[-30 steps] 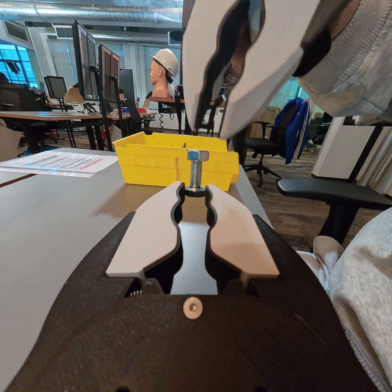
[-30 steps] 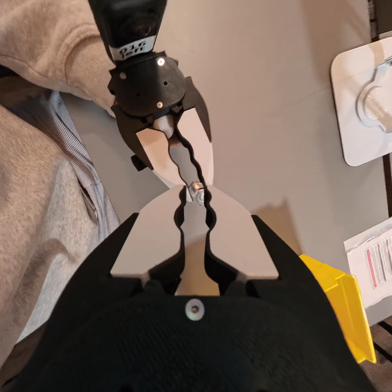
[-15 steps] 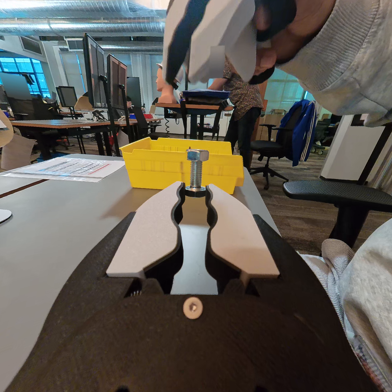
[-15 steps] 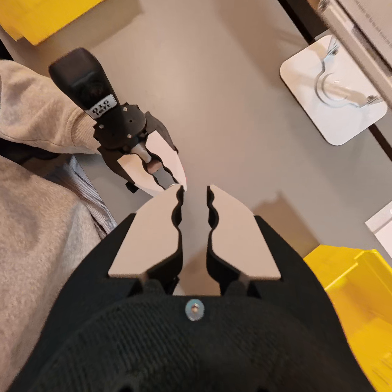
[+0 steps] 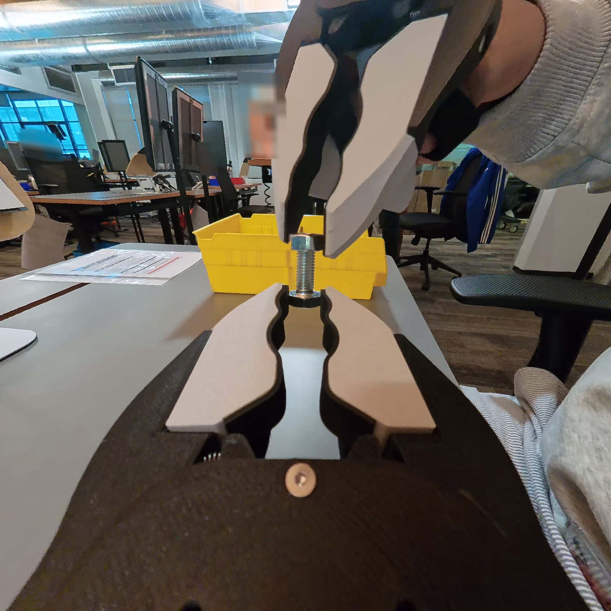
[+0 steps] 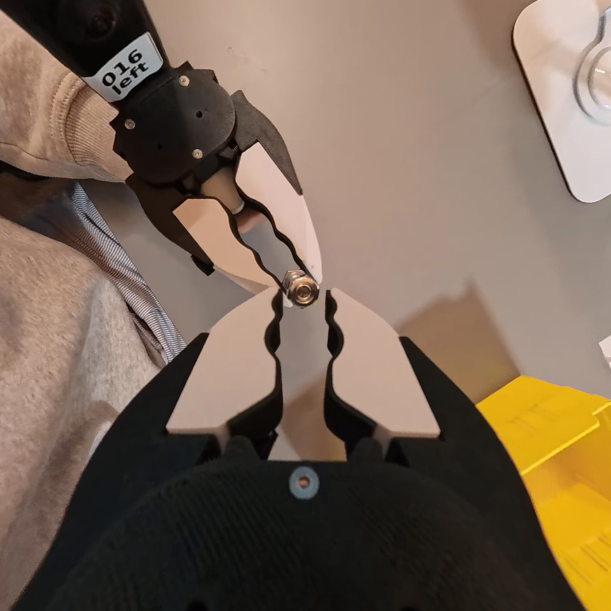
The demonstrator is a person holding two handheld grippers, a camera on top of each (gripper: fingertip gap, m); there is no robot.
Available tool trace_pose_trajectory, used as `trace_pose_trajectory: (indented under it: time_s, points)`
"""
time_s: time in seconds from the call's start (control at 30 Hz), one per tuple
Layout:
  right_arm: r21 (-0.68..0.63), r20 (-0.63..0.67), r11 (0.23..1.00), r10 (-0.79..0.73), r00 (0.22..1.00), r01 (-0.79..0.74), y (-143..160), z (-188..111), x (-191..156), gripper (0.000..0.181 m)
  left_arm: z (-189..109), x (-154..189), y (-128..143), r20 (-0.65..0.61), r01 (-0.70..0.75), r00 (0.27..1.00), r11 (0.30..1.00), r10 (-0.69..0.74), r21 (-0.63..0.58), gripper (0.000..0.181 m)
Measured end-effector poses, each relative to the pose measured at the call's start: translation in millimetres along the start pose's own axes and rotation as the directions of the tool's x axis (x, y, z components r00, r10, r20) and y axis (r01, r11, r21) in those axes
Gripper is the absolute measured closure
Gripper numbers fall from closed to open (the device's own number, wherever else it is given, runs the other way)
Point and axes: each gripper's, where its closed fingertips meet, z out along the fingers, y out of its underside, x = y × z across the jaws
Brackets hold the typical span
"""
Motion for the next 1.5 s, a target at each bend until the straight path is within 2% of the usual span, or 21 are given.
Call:
trace_pose_trajectory:
  time_s: [0.13,0.23,0.37,0.5,0.6,0.7,0.77,0.83,0.97,1.13,1.2,1.27,1.33,1.5]
  points:
    - [-0.004,0.041,1.0,0.014,0.999,-0.013,0,1,-2,0.163,0,1,1,-0.013,0.007,1.0,1.0,-0.007,-0.001,0.163]
    - [-0.01,0.07,0.999,-0.04,0.997,0.041,1,0,-5,0.163,0,5,1,-0.043,0.016,0.999,1.0,-0.016,0.0,0.163]
    - [-0.007,0.122,0.976,-0.217,0.968,0.22,6,-2,-16,0.163,0,17,3,-0.138,0.025,0.99,1.0,-0.025,0.003,0.163]
    - [0.055,0.169,0.9,-0.436,0.884,0.433,11,-7,-31,0.163,-1,34,1,-0.248,0.046,0.968,0.999,-0.042,0.01,0.163]
    - [0.076,0.153,0.857,-0.515,0.844,0.509,13,-9,-33,0.163,-2,37,1,-0.265,0.046,0.963,0.999,-0.041,0.012,0.163]
    - [0.036,0.139,0.9,-0.435,0.889,0.435,14,-8,-29,0.162,-1,33,1,-0.243,0.046,0.969,0.999,-0.043,0.008,0.163]
    - [-0.011,0.202,0.949,-0.306,0.93,0.315,16,-8,-32,0.134,0,30,3,-0.218,0.043,0.975,0.999,-0.042,-0.001,0.163]
    - [-0.058,0.233,0.976,-0.19,0.954,0.209,17,-6,-33,0.121,1,27,5,-0.195,0.032,0.98,0.999,-0.034,-0.011,0.163]
    - [-0.067,0.101,0.994,-0.075,0.992,0.082,10,-2,-14,0.149,2,21,6,-0.147,0.005,0.989,1.0,-0.008,-0.019,0.163]
    - [-0.11,0.135,0.988,0.123,0.983,-0.109,12,-2,-11,0.145,3,20,7,-0.128,-0.014,0.992,1.0,0.011,-0.022,0.163]
    - [-0.132,0.144,0.983,0.145,0.979,-0.127,15,0,-11,0.148,3,19,7,-0.121,-0.021,0.993,0.999,0.018,-0.027,0.163]
    - [-0.124,0.174,0.984,0.151,0.973,-0.131,12,0,-15,0.161,3,18,8,-0.119,-0.018,0.993,0.999,0.014,-0.029,0.163]
    - [-0.127,0.175,0.988,0.114,0.978,-0.092,12,0,-16,0.161,3,18,7,-0.123,-0.013,0.992,1.0,0.01,-0.028,0.163]
    - [-0.127,0.175,0.971,-0.179,0.968,0.202,16,-2,-21,0.161,3,24,8,-0.156,-0.012,0.988,1.0,0.007,-0.028,0.163]
